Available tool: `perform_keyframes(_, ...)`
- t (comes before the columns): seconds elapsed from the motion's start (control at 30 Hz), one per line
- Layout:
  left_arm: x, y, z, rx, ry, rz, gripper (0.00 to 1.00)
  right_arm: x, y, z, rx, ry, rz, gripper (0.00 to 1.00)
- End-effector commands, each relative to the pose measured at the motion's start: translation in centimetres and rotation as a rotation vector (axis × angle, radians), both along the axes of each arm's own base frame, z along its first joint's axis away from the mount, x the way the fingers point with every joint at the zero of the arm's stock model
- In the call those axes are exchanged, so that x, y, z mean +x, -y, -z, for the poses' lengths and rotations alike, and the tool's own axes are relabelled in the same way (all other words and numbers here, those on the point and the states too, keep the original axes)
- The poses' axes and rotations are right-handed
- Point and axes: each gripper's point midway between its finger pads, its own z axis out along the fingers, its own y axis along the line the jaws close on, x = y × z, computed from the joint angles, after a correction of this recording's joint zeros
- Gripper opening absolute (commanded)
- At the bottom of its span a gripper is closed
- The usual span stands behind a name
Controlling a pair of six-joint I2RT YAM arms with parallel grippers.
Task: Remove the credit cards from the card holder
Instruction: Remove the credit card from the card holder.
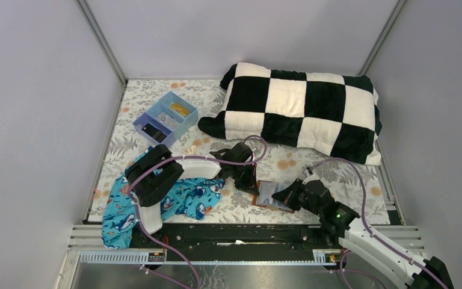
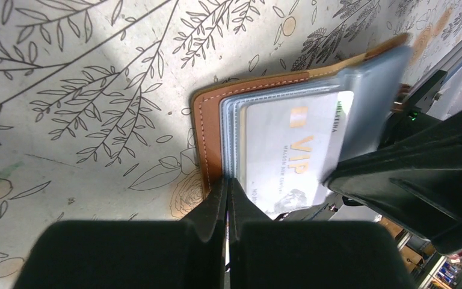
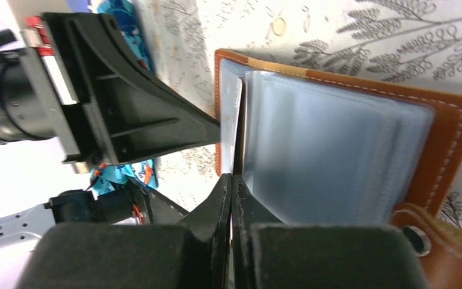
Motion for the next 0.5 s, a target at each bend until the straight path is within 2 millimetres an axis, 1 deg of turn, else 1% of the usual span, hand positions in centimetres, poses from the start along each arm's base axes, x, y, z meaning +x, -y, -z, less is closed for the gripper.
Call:
perform_keyframes(0.0,0.81,-1.6,2.42,0.097,0.033,-0.031,0.0,-3.52,3.68,5.61,-0.172,-0.187,0.038,0.0)
perform_keyframes(0.33,1.11,-1.87,2.42,0.104,0.037,-0.04,0.0,-3.94,3.95,5.96,-0.165,-0.203,0.049,0.0)
perform_keyframes(0.47,1.49,-2.55,2.36,0.117,0.044,-0.052,0.0,-4.02,4.02,6.06,-0.18,-0.213,0.044,0.0)
